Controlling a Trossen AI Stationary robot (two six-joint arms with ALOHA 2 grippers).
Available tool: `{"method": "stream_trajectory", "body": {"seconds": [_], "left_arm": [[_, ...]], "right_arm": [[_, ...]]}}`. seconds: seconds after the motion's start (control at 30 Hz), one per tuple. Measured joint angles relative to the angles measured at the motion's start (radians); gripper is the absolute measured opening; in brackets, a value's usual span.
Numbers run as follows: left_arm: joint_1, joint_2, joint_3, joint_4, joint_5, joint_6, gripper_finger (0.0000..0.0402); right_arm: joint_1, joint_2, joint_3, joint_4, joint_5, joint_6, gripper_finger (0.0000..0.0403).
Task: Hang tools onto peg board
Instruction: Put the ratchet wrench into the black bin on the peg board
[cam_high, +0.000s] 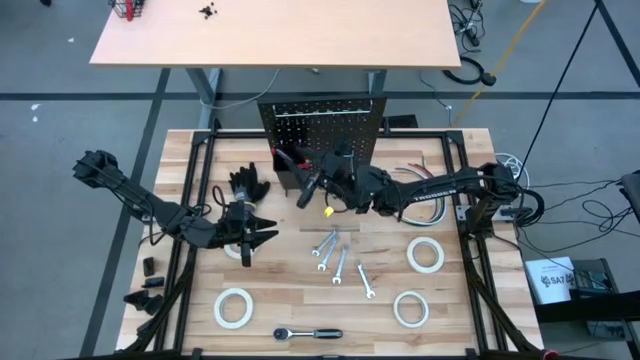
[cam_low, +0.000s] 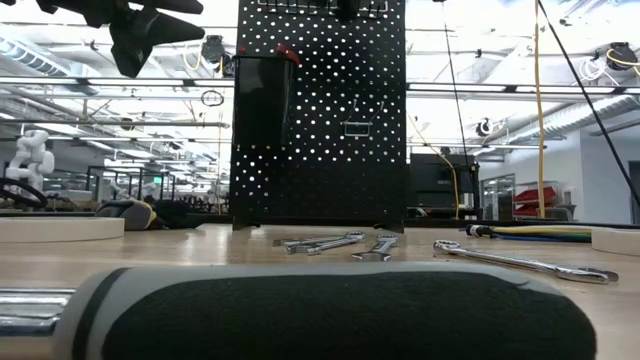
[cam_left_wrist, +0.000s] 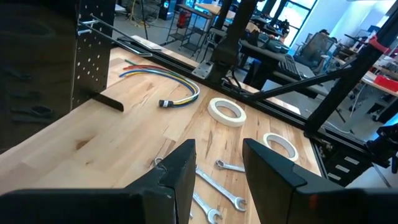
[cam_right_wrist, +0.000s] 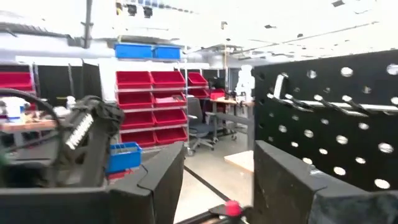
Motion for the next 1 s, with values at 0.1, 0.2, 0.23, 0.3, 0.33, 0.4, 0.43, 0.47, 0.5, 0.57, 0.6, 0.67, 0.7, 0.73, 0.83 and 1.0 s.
{"method": "stream_trajectory", "body": {"seconds": [0.1, 0.2, 0.23, 0.3, 0.33, 0.4, 0.43, 0.47, 0.5, 0.57, 0.6, 0.67, 0.7, 0.73, 0.83, 1.0], "left_arm": [[0.000, 0.000, 0.000, -0.002, 0.000, 0.000, 0.0135], [0.000, 0.000, 0.000, -0.008, 0.012, 0.000, 0.0135], [0.000, 0.000, 0.000, -0.009, 0.026, 0.000, 0.0135], [-0.001, 0.000, 0.000, -0.009, 0.074, 0.000, 0.0135], [-0.001, 0.000, 0.000, -0.013, 0.108, 0.000, 0.0135], [-0.001, 0.000, 0.000, -0.032, 0.185, 0.001, 0.0135], [-0.001, 0.001, 0.001, -0.036, 0.225, 0.004, 0.0135], [-0.001, 0.004, 0.001, -0.036, 0.261, 0.008, 0.0135], [-0.001, 0.008, 0.001, -0.036, 0.291, 0.008, 0.0135], [-0.001, 0.019, 0.001, -0.036, 0.337, 0.010, 0.0135], [-0.001, 0.027, 0.001, -0.035, 0.351, 0.015, 0.0135], [0.000, 0.048, 0.001, -0.028, 0.377, 0.036, 0.0135], [-0.001, 0.059, 0.001, -0.023, 0.383, 0.044, 0.0135], [-0.001, 0.071, 0.001, -0.017, 0.386, 0.052, 0.0135], [0.000, 0.111, 0.001, 0.008, 0.387, 0.053, 0.0135], [0.000, 0.168, 0.001, 0.029, 0.398, 0.055, 0.0135]], "right_arm": [[0.029, 0.000, 0.000, -0.011, 0.000, 0.005, 0.0185], [0.075, 0.000, 0.000, -0.058, -0.022, 0.008, 0.0184], [0.094, 0.000, 0.000, -0.083, -0.045, 0.008, 0.0184], [0.137, 0.000, 0.000, -0.129, -0.100, 0.020, 0.0183], [0.159, 0.000, 0.000, -0.152, -0.130, 0.033, 0.0183], [0.202, 0.000, 0.000, -0.213, -0.178, 0.065, 0.0183], [0.222, 0.000, 0.000, -0.251, -0.197, 0.085, 0.0183], [0.241, 0.000, 0.000, -0.287, -0.217, 0.104, 0.0183], [0.259, 0.000, 0.000, -0.323, -0.240, 0.127, 0.0183], [0.292, 0.000, 0.000, -0.397, -0.284, 0.168, 0.0183], [0.306, 0.000, 0.000, -0.443, -0.309, 0.188, 0.0183], [0.331, 0.000, 0.000, -0.541, -0.352, 0.224, 0.0183], [0.343, 0.000, 0.000, -0.589, -0.366, 0.244, 0.0183], [0.354, 0.000, 0.000, -0.625, -0.373, 0.271, 0.0183], [0.387, 0.005, 0.000, -0.674, -0.392, 0.371, 0.0183], [0.434, 0.024, -0.001, -0.611, -0.447, 0.587, 0.0183]]}}
